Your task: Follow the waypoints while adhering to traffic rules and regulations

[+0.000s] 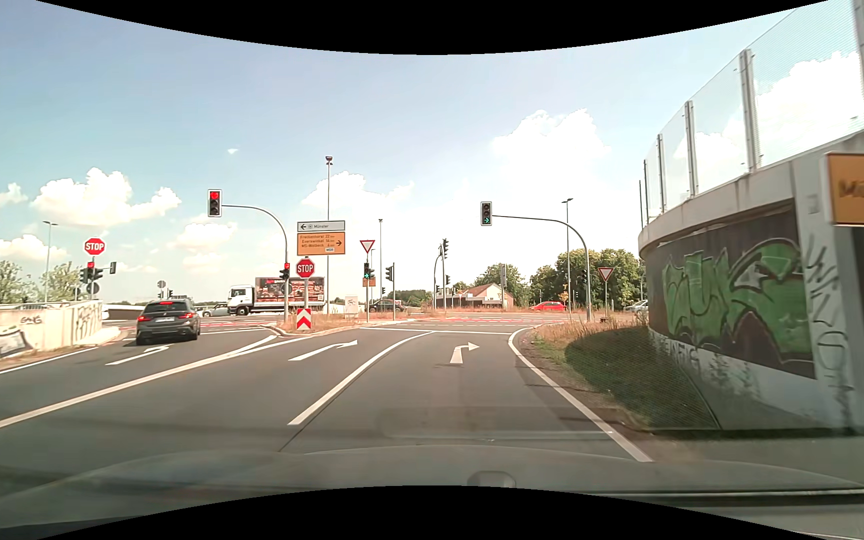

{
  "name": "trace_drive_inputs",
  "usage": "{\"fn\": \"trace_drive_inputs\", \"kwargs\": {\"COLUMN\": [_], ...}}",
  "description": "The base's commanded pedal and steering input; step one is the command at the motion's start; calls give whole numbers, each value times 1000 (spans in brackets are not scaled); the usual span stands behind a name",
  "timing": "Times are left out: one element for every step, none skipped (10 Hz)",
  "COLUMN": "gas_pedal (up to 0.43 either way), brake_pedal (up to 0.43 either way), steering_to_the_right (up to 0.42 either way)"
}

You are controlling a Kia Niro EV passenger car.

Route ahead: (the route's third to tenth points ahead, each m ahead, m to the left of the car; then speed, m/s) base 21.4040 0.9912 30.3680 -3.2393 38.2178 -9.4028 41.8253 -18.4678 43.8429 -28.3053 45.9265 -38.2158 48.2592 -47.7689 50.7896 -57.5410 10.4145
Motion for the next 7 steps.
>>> {"fn": "trace_drive_inputs", "kwargs": {"gas_pedal": [130,118,118,118,110,110,110], "brake_pedal": [18,18,18,18,18,18,18], "steering_to_the_right": [17,19,21,23,27,31,34]}}
